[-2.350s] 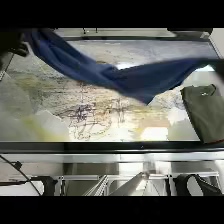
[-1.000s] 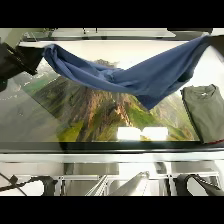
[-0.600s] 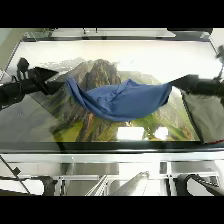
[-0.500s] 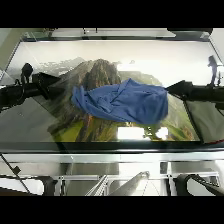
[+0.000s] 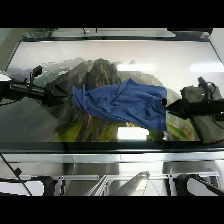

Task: Fold the shirts.

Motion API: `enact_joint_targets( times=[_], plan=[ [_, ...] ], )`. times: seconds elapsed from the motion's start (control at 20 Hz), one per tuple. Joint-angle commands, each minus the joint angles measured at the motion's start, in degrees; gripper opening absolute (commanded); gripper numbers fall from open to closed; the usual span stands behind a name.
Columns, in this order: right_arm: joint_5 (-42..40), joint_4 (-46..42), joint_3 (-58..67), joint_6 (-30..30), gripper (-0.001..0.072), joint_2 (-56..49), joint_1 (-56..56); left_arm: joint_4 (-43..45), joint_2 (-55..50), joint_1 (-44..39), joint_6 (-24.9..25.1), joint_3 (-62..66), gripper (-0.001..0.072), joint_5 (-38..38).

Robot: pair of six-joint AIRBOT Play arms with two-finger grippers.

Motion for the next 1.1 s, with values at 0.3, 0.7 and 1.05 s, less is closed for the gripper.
enact_joint_targets(
  times=[0.3, 0.7, 1.05],
  plan=[
    [-11.93, -1.51, -10.38, -2.38, 0.0501, -0.09, -0.46, 15.82, -14.80, -14.10, -10.12, 21.29, 0.0714, 3.93],
    [-13.31, -0.79, -10.38, -2.40, 0.0501, -0.09, -0.46, 32.33, -26.80, -20.37, -17.20, 39.15, 0.0712, 2.51],
    [-15.45, -0.81, -10.40, -2.38, 0.0501, -0.11, -0.46, 40.72, -29.62, -23.34, -18.62, 42.58, 0.0422, 5.03]
  ],
)
